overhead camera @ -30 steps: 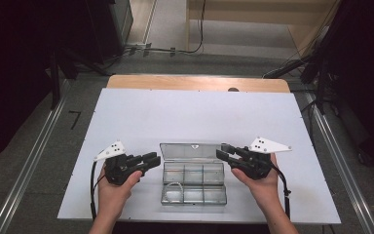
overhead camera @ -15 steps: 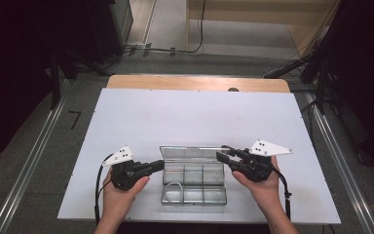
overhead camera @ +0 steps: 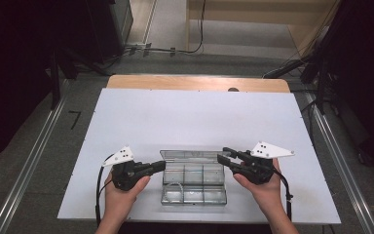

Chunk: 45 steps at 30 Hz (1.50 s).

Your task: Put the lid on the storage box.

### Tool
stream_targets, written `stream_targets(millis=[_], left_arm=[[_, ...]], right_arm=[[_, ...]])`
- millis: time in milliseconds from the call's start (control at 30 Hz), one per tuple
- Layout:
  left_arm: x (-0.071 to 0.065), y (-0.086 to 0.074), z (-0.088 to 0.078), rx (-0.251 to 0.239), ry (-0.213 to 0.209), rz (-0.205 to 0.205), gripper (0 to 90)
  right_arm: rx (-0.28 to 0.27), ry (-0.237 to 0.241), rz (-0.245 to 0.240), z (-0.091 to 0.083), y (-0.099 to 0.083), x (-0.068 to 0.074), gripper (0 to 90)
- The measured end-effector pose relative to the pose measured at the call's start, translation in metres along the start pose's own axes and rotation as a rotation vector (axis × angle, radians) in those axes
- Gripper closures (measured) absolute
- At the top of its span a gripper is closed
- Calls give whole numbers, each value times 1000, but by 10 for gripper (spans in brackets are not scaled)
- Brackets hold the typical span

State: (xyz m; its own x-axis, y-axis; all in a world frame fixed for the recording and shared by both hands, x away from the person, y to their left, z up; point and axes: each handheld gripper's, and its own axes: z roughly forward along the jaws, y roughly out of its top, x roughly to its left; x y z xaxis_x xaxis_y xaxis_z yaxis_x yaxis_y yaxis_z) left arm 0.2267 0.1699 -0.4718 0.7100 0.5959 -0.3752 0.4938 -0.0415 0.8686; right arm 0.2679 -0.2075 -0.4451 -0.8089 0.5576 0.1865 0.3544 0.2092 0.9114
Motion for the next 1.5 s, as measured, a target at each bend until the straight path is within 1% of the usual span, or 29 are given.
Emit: stream_targets(millis=[233, 467, 533, 633, 933, 1000, 1033, 1100, 1267, 1367, 1500], left_arm=[[-1, 0, 1, -5, -7, 4, 900], [-1, 0, 1, -8, -12, 2, 900], [-2, 0, 1, -9, -14, 2, 899], [-2, 0, 1, -8, -19, 4, 900], [-3, -1, 1, -10, -35, 5, 900], [-3, 0, 1, -9, -36, 5, 899], [-3, 0, 1, -8, -37, 7, 899], [-3, 0, 1, -6, -40, 8, 900], [-3, -1, 1, -5, -48, 9, 899], [-5, 0, 1, -8, -51, 10, 900], [-6, 0, 0, -11, -53, 14, 900]], right_arm=[[-2, 0, 0, -6, -1, -1, 586], [26, 0, -5, -8, -6, -1, 565], [35, -1, -16, -8, -7, 0, 558], [45, 6, -19, -8, -9, 1, 551], [61, -2, -7, -13, -19, 2, 535], [59, -12, 6, -15, -21, 2, 536], [53, -15, 12, -17, -23, 2, 549], [59, -13, 31, -20, -26, 2, 588], [85, 1, 34, -25, -33, 6, 744], [91, 8, 38, -26, -36, 8, 824], [94, 9, 46, -23, -35, 11, 878]])
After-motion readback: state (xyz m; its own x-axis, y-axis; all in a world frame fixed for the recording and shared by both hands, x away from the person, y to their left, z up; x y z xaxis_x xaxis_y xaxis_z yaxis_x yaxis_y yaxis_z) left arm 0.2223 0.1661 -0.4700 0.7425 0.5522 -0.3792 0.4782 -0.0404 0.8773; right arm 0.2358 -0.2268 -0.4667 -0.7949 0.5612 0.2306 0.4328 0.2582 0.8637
